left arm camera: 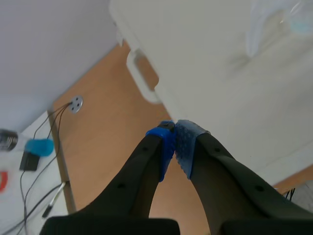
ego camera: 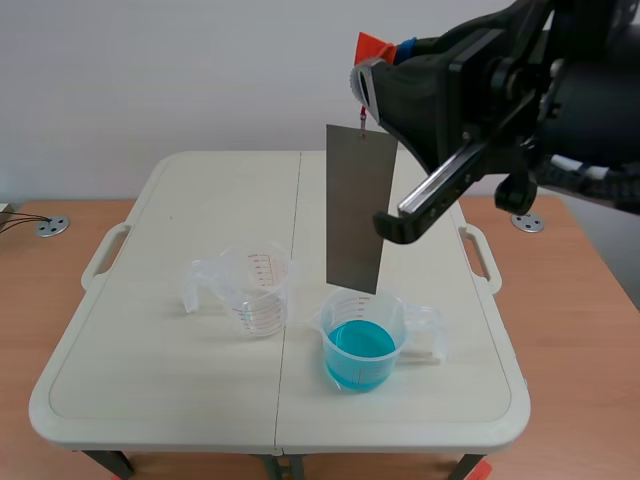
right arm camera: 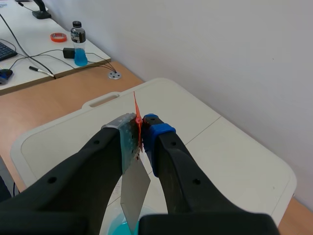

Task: Hold the metal plate by the orange handle, dip it into the blue solution, take it out and point at it, then put the plate back in the beaker on the left.
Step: 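Raise the plate and point at it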

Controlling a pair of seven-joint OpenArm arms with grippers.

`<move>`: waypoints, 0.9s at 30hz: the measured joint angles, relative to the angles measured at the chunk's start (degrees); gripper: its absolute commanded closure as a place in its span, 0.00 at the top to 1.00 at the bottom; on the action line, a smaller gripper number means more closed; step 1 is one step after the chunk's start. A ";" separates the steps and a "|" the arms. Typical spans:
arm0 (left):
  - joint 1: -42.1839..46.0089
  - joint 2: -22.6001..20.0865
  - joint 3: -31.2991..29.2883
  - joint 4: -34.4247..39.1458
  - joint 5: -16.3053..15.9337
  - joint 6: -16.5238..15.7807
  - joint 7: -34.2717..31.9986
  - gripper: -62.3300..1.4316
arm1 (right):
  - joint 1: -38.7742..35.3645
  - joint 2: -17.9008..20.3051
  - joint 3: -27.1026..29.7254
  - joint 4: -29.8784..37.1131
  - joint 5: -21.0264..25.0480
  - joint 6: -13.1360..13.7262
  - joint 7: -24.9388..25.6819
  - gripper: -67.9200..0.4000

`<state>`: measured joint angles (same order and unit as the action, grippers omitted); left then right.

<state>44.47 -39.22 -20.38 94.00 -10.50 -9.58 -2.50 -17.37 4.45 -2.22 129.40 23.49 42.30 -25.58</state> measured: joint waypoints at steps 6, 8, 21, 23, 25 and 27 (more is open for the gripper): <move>13.14 0.00 -3.67 -0.17 -0.02 3.06 -0.39 0.08 | 0.09 0.00 0.00 0.00 -0.02 0.00 -0.02 0.03; 16.46 0.00 -3.65 -0.76 -0.02 2.93 -0.39 0.08 | 0.48 0.00 0.00 0.00 -0.02 0.00 -0.02 0.03; 27.78 0.02 -3.63 -6.23 -0.02 2.49 -0.44 0.08 | 0.66 0.00 0.00 0.00 -0.02 0.00 -0.02 0.03; 29.11 0.02 -3.63 -6.71 -0.02 2.47 -0.44 0.08 | 0.66 0.00 0.00 0.00 0.02 0.00 0.00 0.03; 30.64 0.02 -3.63 -6.86 -0.02 2.34 -0.46 0.08 | 0.66 0.00 0.00 0.00 0.15 0.00 0.13 0.03; 30.77 0.55 -3.52 -7.02 -0.02 2.29 -0.28 0.08 | 0.66 0.00 0.00 0.00 0.24 0.00 0.26 0.03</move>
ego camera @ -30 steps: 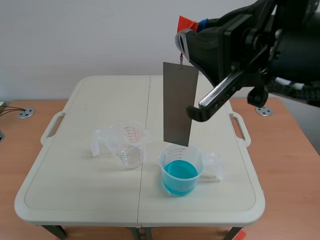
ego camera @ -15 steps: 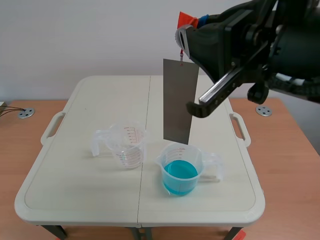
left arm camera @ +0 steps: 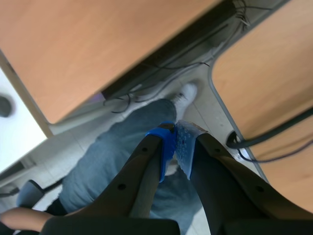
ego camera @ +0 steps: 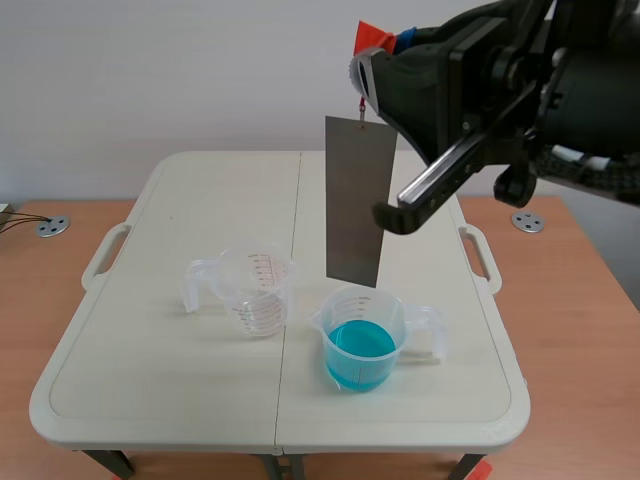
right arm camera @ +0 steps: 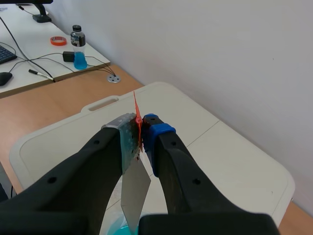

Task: Hold the metal plate by the orange handle, dip it into the blue solution, take it out and point at it, then put the plate back in the beaker on the left.
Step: 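Raise the plate and point at it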

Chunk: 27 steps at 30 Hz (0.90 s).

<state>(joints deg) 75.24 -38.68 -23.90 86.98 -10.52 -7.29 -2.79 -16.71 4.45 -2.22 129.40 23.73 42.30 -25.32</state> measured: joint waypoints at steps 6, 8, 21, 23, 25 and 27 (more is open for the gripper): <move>0.00 0.11 0.13 0.11 -0.02 -0.13 2.45 0.08 | 1.49 0.00 0.00 0.00 0.63 0.04 -0.11 0.03; 0.00 0.13 0.13 0.11 -0.02 -0.15 2.78 0.08 | 2.12 0.00 0.00 0.00 0.68 0.00 -0.09 0.03; 0.00 0.11 0.13 0.11 -0.02 -1.73 3.02 0.08 | 9.51 0.00 -3.58 -1.57 1.01 0.02 -2.03 0.03; 0.00 0.15 0.13 0.11 -0.02 -1.70 2.99 0.08 | 10.73 0.00 -4.35 -2.47 1.01 -0.24 -2.19 0.03; 0.00 0.15 0.13 0.11 -0.02 -1.68 3.02 0.08 | 12.11 0.00 -5.16 -3.54 1.01 -0.96 -2.38 0.03; 0.00 0.13 0.13 0.13 -0.02 -1.68 2.99 0.08 | 13.64 0.00 -5.99 -4.70 1.01 -1.20 -3.13 0.03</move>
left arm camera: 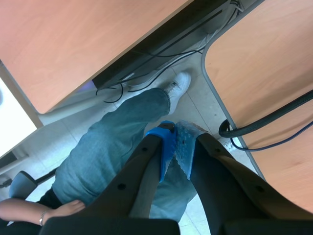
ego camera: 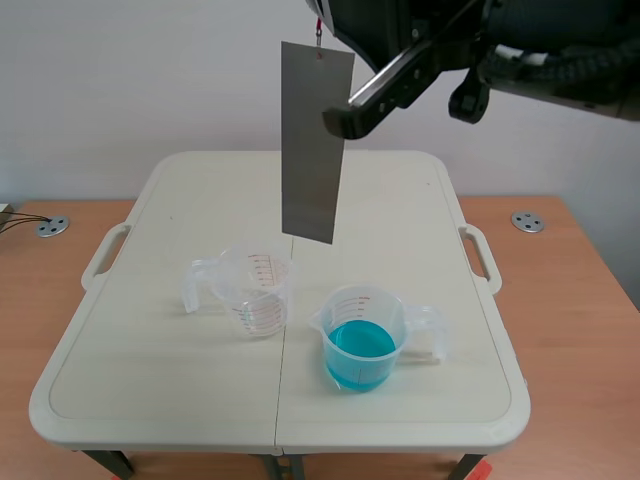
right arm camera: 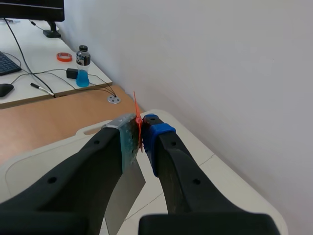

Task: Hold the metal plate by the orange handle, dip it into the blue solution, take it out and point at it, then put the plate back in the beaker on the left.
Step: 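Raise the plate and point at it, then put the plate into the left beaker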

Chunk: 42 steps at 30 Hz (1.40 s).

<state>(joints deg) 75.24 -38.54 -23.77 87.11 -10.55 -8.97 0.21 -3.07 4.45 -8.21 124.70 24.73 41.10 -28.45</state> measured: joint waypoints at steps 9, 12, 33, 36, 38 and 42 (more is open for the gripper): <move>0.00 0.00 0.00 0.00 0.00 0.00 0.15 0.08 | 6.16 0.00 -4.11 -5.53 -0.02 -1.99 -1.07 0.03; 0.00 0.00 0.00 0.00 0.00 0.00 0.17 0.08 | 8.28 -0.02 -5.22 -8.41 0.00 -2.67 -1.07 0.03; 0.00 0.00 0.00 0.00 0.00 0.00 0.35 0.08 | 17.31 -4.96 -9.94 -26.21 -0.07 -2.71 -1.22 0.03; 0.00 0.00 0.00 0.00 0.00 0.00 0.37 0.08 | 18.18 -5.60 -10.69 -28.63 -0.07 -2.69 -1.20 0.03; 0.00 0.00 0.00 0.00 0.00 0.00 0.37 0.08 | 18.62 -6.03 -10.97 -30.05 -0.07 -2.71 -1.20 0.03; 0.00 0.00 0.00 0.00 0.00 0.00 0.37 0.08 | 18.75 -6.23 -11.87 -31.87 -0.22 -2.71 -1.22 0.03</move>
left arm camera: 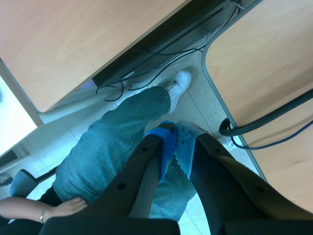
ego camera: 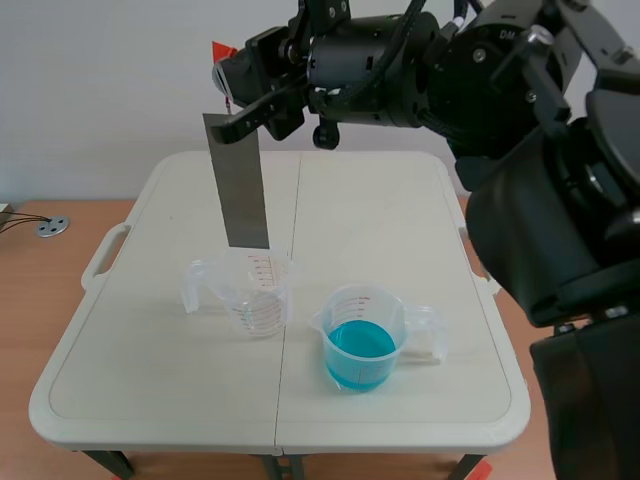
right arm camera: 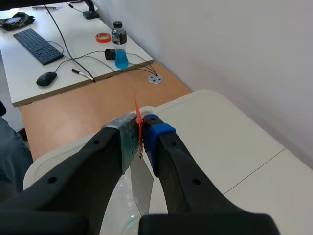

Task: Hold the metal plate by the orange handle, dip it into the blue solution, take it out and point at it, then put the plate back in the beaker on the left.
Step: 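Put the plate into the left beaker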

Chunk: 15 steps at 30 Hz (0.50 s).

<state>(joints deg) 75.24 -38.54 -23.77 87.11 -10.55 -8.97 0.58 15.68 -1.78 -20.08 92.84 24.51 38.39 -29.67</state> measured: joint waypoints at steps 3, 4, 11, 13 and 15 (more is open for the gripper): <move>0.00 0.00 0.00 0.00 0.00 0.00 0.00 0.08 | 0.00 -0.02 -1.07 -0.68 0.00 0.02 0.00 0.03; 0.00 0.00 0.00 0.00 0.00 0.00 0.00 0.08 | 0.00 -0.02 -1.51 -0.79 0.00 0.02 0.00 0.03; 0.00 0.00 0.00 0.00 0.00 0.00 0.00 0.08 | 0.00 0.00 -3.08 -1.09 -0.02 0.02 0.00 0.03; 0.00 0.00 0.00 0.00 0.00 0.00 0.00 0.08 | 0.00 0.00 -3.08 -1.09 -0.02 0.02 0.00 0.03; 0.00 0.00 0.00 0.00 0.00 0.00 0.00 0.08 | 0.00 0.00 -3.08 -1.09 -0.02 0.02 0.00 0.03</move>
<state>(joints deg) 75.24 -38.54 -23.77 87.11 -10.55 -8.97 0.58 15.68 -1.78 -23.16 91.74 24.49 38.41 -29.67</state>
